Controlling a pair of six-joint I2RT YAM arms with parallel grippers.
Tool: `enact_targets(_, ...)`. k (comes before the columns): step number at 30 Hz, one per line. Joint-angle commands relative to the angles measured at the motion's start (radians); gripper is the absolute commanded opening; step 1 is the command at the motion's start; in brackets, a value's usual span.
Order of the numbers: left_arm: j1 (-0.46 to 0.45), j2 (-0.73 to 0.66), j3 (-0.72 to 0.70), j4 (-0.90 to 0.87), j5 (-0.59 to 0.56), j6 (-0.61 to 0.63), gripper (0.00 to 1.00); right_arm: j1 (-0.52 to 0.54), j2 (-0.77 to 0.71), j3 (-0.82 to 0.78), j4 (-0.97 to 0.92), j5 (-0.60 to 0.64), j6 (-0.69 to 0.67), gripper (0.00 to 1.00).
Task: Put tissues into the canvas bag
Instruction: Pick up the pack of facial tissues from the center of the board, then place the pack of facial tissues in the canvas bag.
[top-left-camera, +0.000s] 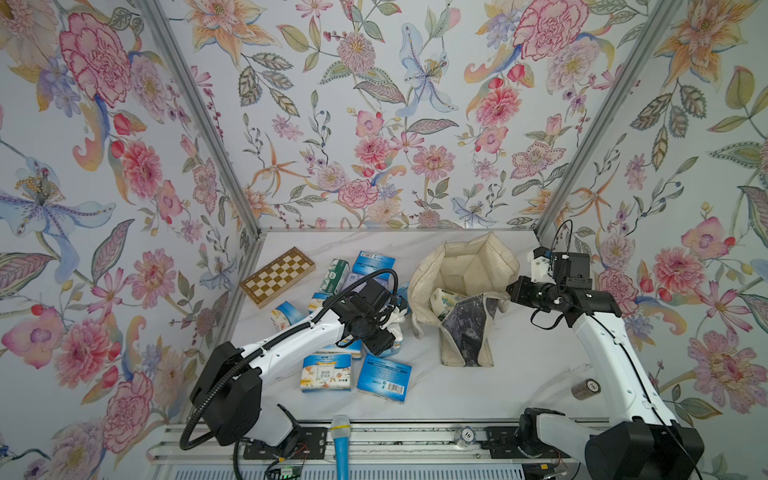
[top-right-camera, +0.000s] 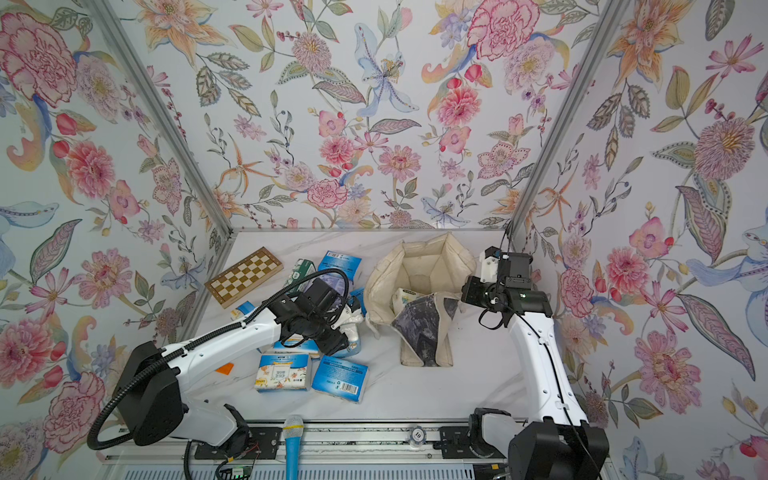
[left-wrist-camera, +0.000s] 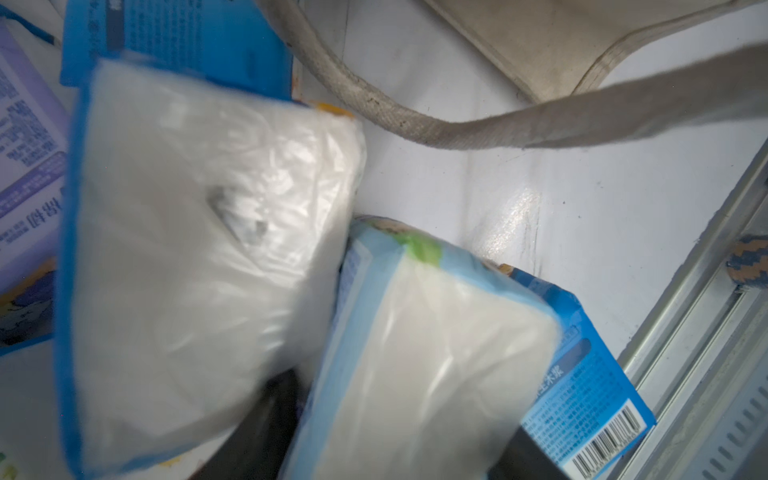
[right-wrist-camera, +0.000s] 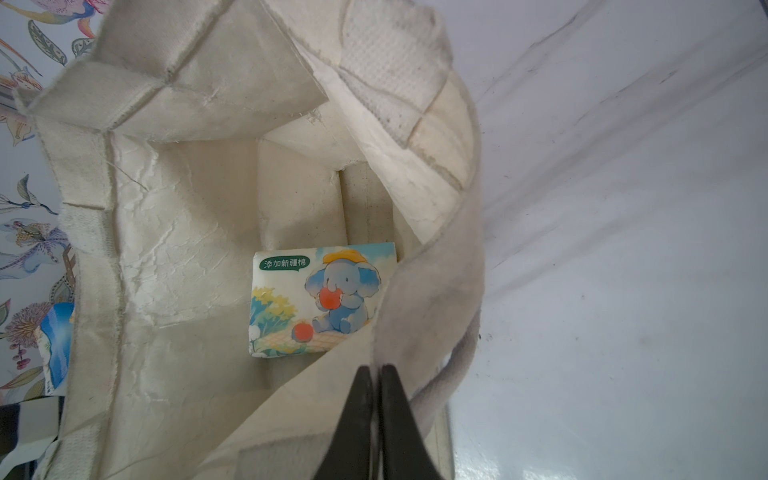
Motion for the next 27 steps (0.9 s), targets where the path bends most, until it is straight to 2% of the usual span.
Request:
enact_targets(1, -0.007, 0.032, 0.029, -0.077, -0.053, 0.009, 0.44, 0.01, 0.0, -0.007, -0.003, 0.003, 0.008, 0.09)
enact_targets(3, -0.007, 0.03, 0.06, -0.104, -0.069, 0.014, 0.41, 0.011, 0.001, -0.006, -0.001, 0.002, 0.008, 0.09)
enact_targets(9, -0.001, -0.003, 0.204, -0.185, -0.096, 0.035, 0.4, 0.011, 0.0, -0.007, -0.001, 0.001, 0.004, 0.09)
enact_targets(17, 0.036, -0.052, 0.452, -0.194, -0.011, 0.057, 0.42, 0.012, -0.012, -0.019, -0.001, 0.008, 0.001, 0.1)
enact_targets(22, 0.05, -0.068, 0.581, -0.104, 0.003, 0.047, 0.42, 0.012, -0.022, -0.022, -0.002, 0.007, 0.0, 0.1)
enact_targets(25, 0.051, -0.076, 0.616, 0.037, 0.024, 0.038, 0.43, 0.014, -0.025, -0.021, -0.003, 0.006, 0.001, 0.09)
enact_targets(27, 0.051, -0.071, 0.619, 0.159, 0.077, 0.03, 0.43, 0.015, -0.026, -0.019, -0.003, 0.003, 0.004, 0.09)
